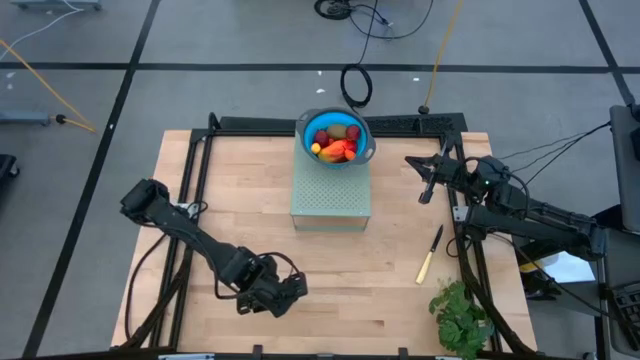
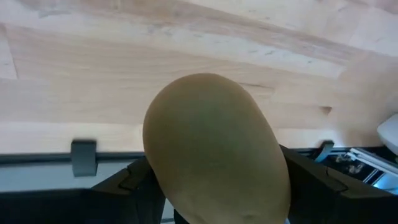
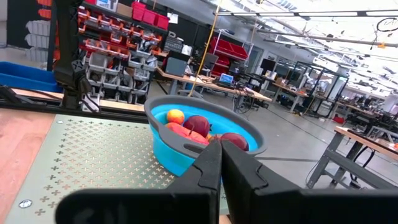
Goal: Pick & Place Fruit
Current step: Put the kiwi into the blue strainer bowl on the shelf
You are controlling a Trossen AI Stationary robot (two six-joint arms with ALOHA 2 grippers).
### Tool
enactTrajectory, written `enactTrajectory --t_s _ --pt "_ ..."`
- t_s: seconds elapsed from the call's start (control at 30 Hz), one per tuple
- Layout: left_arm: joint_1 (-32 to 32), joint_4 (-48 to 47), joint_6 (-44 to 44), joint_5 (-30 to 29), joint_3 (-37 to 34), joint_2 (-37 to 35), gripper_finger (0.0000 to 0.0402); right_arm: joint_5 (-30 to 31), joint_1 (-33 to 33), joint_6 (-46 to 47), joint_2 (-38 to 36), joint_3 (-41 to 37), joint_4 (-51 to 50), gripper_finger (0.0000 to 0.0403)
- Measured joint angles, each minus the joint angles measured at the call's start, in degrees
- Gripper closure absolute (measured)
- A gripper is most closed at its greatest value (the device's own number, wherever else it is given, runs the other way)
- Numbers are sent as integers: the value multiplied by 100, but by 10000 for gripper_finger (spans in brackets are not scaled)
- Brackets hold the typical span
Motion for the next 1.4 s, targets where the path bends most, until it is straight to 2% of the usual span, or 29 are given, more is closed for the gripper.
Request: enactTrajectory --t_s 0.1,0.2,0.4,0.67,0.77,1.13,1.4 --pt "0 2 191 -259 0 0 152 1 0 0 0 0 -1 399" --pt "0 2 639 -927 0 0 152 1 -1 0 0 0 -1 399" --pt "5 15 2002 -2524 0 0 151 -1 -2 0 0 0 -1 399" --pt "130 15 3826 -3766 0 0 151 -1 0 0 0 0 -1 399" --pt "258 15 4437 -3942 0 0 151 1 0 0 -2 0 -1 399" --pt "876 74 6604 -3956 0 0 151 1 -1 0 0 0 -5 399" --pt "1275 815 8621 -3957 0 0 151 1 -2 0 -2 0 -6 399"
